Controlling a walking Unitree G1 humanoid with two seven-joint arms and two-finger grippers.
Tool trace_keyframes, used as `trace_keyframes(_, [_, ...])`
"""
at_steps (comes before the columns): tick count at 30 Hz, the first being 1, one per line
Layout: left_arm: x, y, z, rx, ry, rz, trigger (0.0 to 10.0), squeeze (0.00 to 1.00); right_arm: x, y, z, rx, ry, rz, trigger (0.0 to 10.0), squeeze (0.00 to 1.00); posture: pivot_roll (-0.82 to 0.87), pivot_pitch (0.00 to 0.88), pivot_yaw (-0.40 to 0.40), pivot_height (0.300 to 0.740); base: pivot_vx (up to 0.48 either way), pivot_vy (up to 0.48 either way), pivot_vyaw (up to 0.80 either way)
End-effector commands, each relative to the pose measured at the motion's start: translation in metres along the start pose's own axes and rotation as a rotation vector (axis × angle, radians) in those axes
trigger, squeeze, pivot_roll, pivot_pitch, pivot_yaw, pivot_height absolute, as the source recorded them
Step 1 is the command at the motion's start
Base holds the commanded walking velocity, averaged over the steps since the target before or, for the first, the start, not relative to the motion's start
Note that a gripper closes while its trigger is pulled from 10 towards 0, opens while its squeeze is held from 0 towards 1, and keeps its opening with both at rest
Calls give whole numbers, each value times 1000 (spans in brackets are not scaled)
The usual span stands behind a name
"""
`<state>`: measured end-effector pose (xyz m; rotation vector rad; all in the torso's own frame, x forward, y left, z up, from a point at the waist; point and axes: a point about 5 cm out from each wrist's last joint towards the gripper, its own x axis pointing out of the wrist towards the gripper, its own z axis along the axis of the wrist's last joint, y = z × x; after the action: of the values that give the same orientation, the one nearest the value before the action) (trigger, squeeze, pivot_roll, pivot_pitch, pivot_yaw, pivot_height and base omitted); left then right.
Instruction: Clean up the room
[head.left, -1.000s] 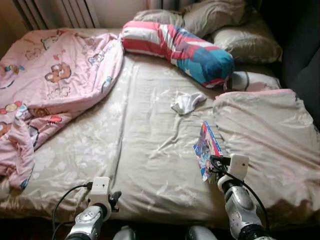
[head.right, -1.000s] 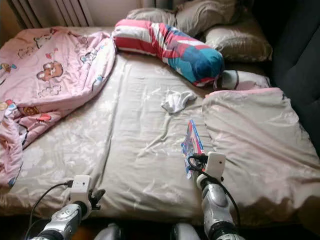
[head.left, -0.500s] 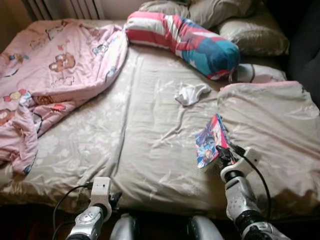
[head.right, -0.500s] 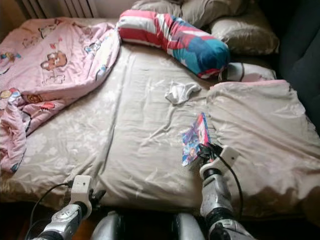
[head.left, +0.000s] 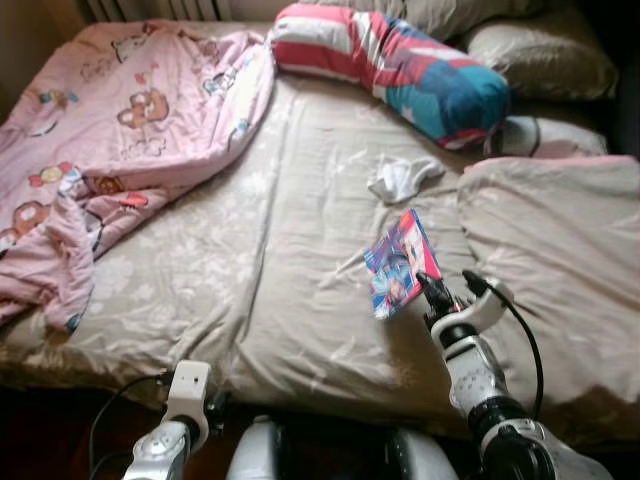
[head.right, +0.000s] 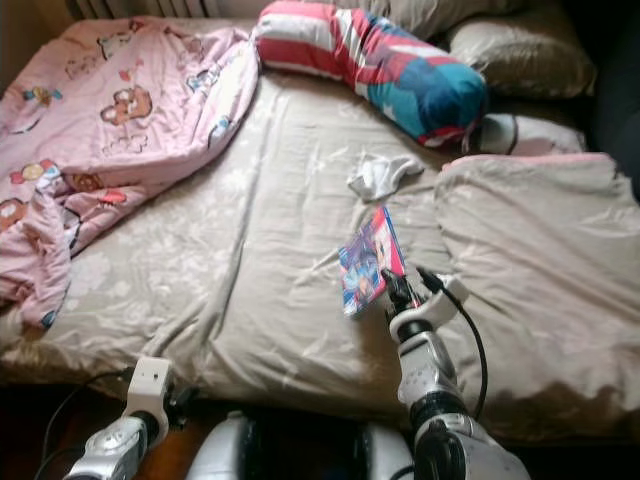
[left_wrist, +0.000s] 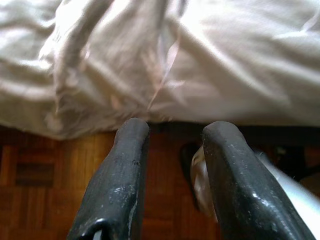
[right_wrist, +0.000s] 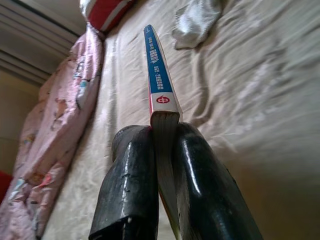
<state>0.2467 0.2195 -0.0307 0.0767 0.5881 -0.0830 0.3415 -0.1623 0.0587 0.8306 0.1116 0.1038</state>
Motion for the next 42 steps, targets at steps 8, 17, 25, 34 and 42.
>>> trace_keyframes(8, [-7, -2, -17, 37, 42, -31, 10000, 0, -22, -38, 1, -44, -22, -266, 10000, 0, 68, 301, 103, 653, 0, 0, 0])
trace_keyframes(17, [-7, 0, -16, 54, 42, -37, 10000, 0, -41, -61, -3, -78, -8, -397, 10000, 0, 68, 307, 112, 653, 0, 0, 0])
trace_keyframes(25, [-8, 0, -17, 60, 50, -40, 10000, 0, -44, -66, 0, -89, -34, -461, 10000, 0, 67, 303, 115, 653, 0, 0, 0])
trace_keyframes(34, [-8, -1, -17, 59, 52, -42, 10000, 0, -47, -70, 2, -103, -47, -492, 10000, 1000, 68, 308, 114, 653, 0, 0, 0])
trace_keyframes(42, [-7, -2, -17, 59, 55, -44, 10000, 0, -51, -73, 0, -109, -54, -517, 10000, 1000, 57, 308, 116, 653, 0, 0, 0])
